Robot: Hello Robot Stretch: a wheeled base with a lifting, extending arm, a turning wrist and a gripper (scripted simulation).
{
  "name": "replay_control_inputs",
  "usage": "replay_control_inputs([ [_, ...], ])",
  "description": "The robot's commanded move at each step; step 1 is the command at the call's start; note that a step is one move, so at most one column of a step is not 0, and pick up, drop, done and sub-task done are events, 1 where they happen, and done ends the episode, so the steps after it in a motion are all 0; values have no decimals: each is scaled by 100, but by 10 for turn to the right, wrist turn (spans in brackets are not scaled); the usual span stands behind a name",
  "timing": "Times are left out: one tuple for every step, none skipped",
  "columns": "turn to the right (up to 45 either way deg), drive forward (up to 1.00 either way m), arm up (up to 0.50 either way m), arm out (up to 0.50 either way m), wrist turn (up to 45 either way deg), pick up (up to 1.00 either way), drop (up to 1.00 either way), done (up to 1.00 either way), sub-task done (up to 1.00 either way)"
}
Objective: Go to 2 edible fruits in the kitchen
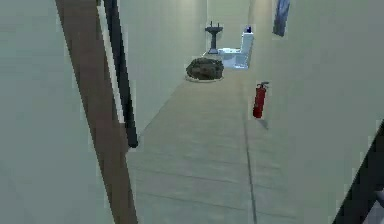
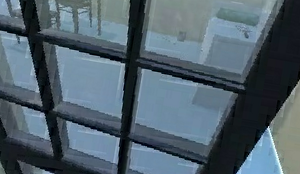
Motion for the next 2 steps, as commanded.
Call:
replay_control_inputs([
  [0, 100, 0, 0, 0, 0, 0, 0, 0],
  [180, 0, 0, 0, 0, 0, 0, 0, 0],
])
